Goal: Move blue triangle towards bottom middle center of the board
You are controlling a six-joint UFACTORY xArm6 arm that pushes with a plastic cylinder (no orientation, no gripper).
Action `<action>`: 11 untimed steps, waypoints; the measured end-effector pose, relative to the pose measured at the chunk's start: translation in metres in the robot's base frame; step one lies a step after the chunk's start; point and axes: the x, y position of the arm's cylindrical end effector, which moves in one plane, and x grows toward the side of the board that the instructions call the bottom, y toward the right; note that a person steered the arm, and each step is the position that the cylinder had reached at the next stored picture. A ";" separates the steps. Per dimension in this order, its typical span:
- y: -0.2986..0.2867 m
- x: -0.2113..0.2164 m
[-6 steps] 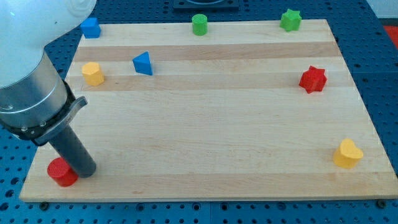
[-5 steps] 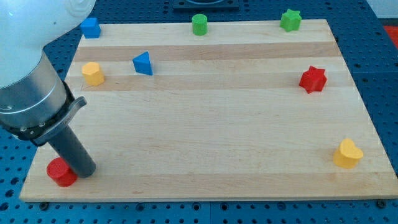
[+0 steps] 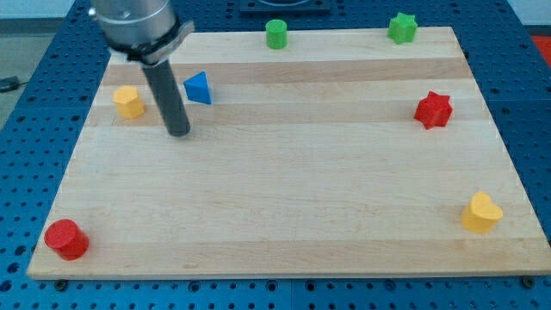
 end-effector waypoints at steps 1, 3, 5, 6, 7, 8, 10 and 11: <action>-0.006 -0.033; -0.009 -0.108; -0.005 -0.110; 0.002 -0.100; 0.027 -0.100; 0.035 -0.091; 0.080 -0.082; 0.096 -0.074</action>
